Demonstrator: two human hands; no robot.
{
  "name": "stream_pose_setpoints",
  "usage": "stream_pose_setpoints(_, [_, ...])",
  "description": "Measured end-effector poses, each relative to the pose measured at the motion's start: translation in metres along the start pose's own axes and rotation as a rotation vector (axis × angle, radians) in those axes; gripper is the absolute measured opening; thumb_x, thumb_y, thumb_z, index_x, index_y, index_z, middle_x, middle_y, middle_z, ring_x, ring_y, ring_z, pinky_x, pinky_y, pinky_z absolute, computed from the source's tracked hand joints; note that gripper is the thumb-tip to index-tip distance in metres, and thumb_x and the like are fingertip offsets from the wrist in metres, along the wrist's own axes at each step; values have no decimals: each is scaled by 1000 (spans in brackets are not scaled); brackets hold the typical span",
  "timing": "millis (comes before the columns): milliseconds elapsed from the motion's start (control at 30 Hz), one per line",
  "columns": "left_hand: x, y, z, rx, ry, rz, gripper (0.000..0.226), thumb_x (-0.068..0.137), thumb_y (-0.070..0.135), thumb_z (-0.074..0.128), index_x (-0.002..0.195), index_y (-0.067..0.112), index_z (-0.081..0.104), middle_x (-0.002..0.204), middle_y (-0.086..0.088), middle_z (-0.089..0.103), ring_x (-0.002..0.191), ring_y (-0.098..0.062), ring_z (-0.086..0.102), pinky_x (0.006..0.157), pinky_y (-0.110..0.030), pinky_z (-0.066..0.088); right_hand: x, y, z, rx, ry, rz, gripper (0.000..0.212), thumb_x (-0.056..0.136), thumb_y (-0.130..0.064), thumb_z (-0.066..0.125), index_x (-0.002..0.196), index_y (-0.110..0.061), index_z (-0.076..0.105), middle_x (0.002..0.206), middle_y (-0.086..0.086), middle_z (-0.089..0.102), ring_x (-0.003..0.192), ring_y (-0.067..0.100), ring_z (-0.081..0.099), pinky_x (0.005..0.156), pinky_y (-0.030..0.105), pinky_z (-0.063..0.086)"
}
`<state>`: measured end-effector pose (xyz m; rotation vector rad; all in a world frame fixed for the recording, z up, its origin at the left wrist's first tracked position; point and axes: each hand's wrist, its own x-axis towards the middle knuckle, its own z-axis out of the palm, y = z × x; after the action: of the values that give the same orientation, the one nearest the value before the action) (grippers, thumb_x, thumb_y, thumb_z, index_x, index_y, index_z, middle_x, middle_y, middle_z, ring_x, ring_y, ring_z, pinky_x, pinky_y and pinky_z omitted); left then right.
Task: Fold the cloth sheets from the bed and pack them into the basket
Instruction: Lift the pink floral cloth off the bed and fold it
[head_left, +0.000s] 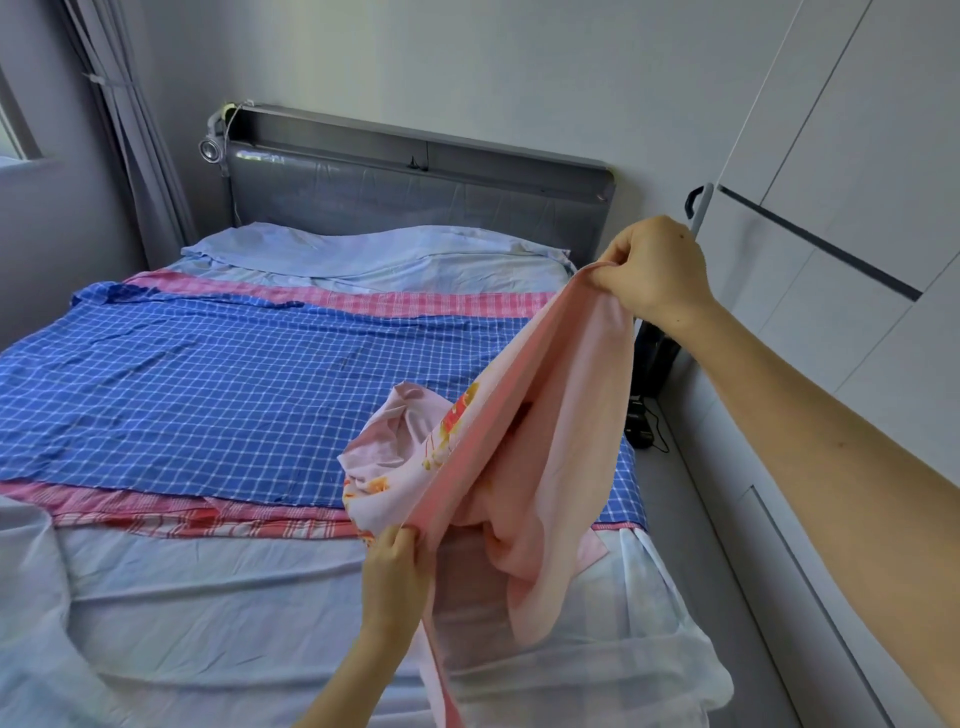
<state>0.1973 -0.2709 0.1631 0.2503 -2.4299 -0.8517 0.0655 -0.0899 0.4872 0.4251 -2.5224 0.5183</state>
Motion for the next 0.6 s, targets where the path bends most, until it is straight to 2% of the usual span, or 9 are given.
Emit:
stream_pose_setpoints(100, [17, -27, -28, 3, 8, -19, 19, 77, 10, 49, 62, 0, 54, 56, -12, 56, 43, -30, 50, 48, -26, 29, -2, 19, 14, -138, -12, 49, 25, 84, -22, 66, 75, 0, 70, 80, 15, 69, 82, 33, 61, 86, 37, 41])
stream_pose_setpoints(167, [42, -40, -61, 13, 21, -14, 14, 79, 5, 51, 67, -1, 53, 58, -14, 58, 44, -28, 49, 52, -28, 30, -7, 37, 23, -250, -30, 89, 30, 87, -30, 64, 74, -3, 68, 76, 13, 66, 83, 34, 60, 92, 39, 35])
stream_pose_setpoints(300, [109, -46, -139, 167, -122, 89, 13, 89, 0, 49, 76, 2, 49, 61, -16, 55, 56, -37, 56, 55, -32, 31, -31, 61, 44, -440, -224, 75, 22, 93, -27, 55, 77, -13, 62, 75, 4, 54, 97, 30, 53, 92, 38, 30])
stream_pose_setpoints(367, [140, -46, -171, 311, -82, 94, 8, 89, -6, 47, 83, -1, 50, 66, -18, 53, 58, -39, 55, 52, -35, 30, -46, 63, 49, -370, -295, 25, 28, 94, -24, 52, 66, -25, 47, 69, -5, 48, 94, 27, 51, 86, 37, 28])
stream_pose_setpoints(400, [152, -45, -184, 380, 12, 126, 9, 86, -11, 45, 83, -4, 49, 65, -22, 52, 55, -41, 54, 49, -34, 28, -51, 62, 49, -298, -296, -1, 33, 94, -22, 51, 63, -27, 39, 66, -6, 45, 89, 25, 50, 81, 36, 27])
stream_pose_setpoints(433, [163, -45, -197, 434, 95, 163, 13, 81, -16, 42, 80, -5, 49, 62, -25, 52, 49, -43, 53, 46, -32, 25, -53, 57, 45, -224, -262, -24, 35, 94, -21, 50, 63, -26, 36, 64, -6, 44, 83, 24, 49, 77, 35, 25])
stream_pose_setpoints(500, [179, -45, -211, 499, 171, 169, 16, 70, -22, 45, 73, -6, 48, 54, -26, 50, 39, -43, 49, 42, -29, 24, -52, 41, 32, -115, -137, -96, 28, 93, -21, 52, 66, -20, 42, 62, -2, 47, 73, 23, 46, 72, 32, 19])
stream_pose_setpoints(567, [192, -52, -219, 502, 236, 89, 17, 70, -25, 50, 71, -9, 49, 55, -30, 52, 44, -47, 52, 40, -39, 33, -44, 15, 13, -78, 70, -206, 21, 91, -21, 54, 71, -15, 51, 59, 3, 49, 65, 24, 44, 71, 30, 18])
stream_pose_setpoints(600, [197, -55, -221, 459, 255, 7, 13, 75, -22, 50, 73, -10, 49, 60, -34, 54, 51, -50, 54, 45, -45, 37, -40, 3, 2, -72, 154, -242, 18, 88, -20, 52, 72, -14, 53, 58, 5, 48, 62, 25, 43, 71, 30, 18])
